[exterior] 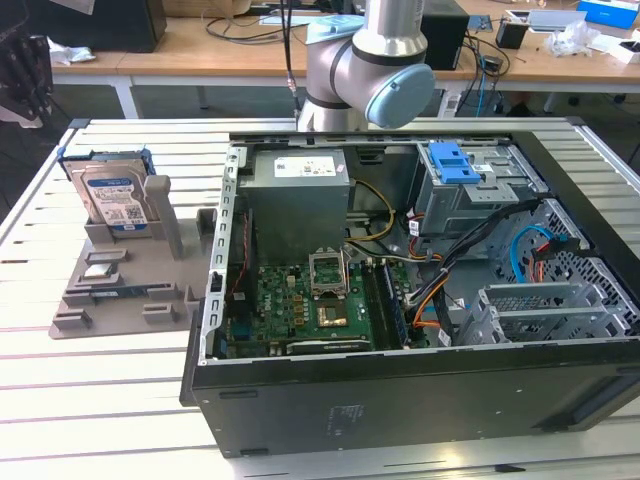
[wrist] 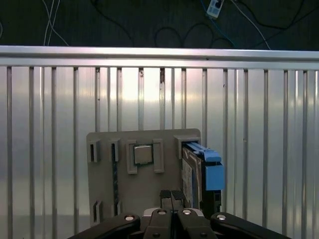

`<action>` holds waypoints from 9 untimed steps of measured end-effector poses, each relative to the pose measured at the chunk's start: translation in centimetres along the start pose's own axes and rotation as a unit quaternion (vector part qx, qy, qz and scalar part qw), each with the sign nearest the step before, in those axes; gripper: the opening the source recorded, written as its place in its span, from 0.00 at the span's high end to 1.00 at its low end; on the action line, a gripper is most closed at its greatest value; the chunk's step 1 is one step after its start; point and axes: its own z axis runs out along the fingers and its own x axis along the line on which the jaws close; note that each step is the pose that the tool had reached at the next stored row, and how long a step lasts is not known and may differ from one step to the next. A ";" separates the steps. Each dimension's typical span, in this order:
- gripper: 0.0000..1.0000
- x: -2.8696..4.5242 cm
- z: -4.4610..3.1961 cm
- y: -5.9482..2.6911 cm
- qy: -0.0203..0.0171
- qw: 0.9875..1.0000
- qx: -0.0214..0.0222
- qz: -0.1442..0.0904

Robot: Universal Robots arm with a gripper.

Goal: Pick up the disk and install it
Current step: 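Pick up the disk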

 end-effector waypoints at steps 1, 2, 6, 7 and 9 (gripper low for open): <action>0.89 0.00 0.00 0.01 0.000 1.000 0.000 0.000; 0.89 0.00 0.00 0.03 0.000 1.000 0.000 0.000; 0.89 0.00 0.00 0.14 0.000 1.000 0.000 0.000; 0.89 0.00 0.00 0.18 0.000 1.000 0.000 0.000; 0.89 0.00 0.01 0.35 0.000 1.000 0.000 0.000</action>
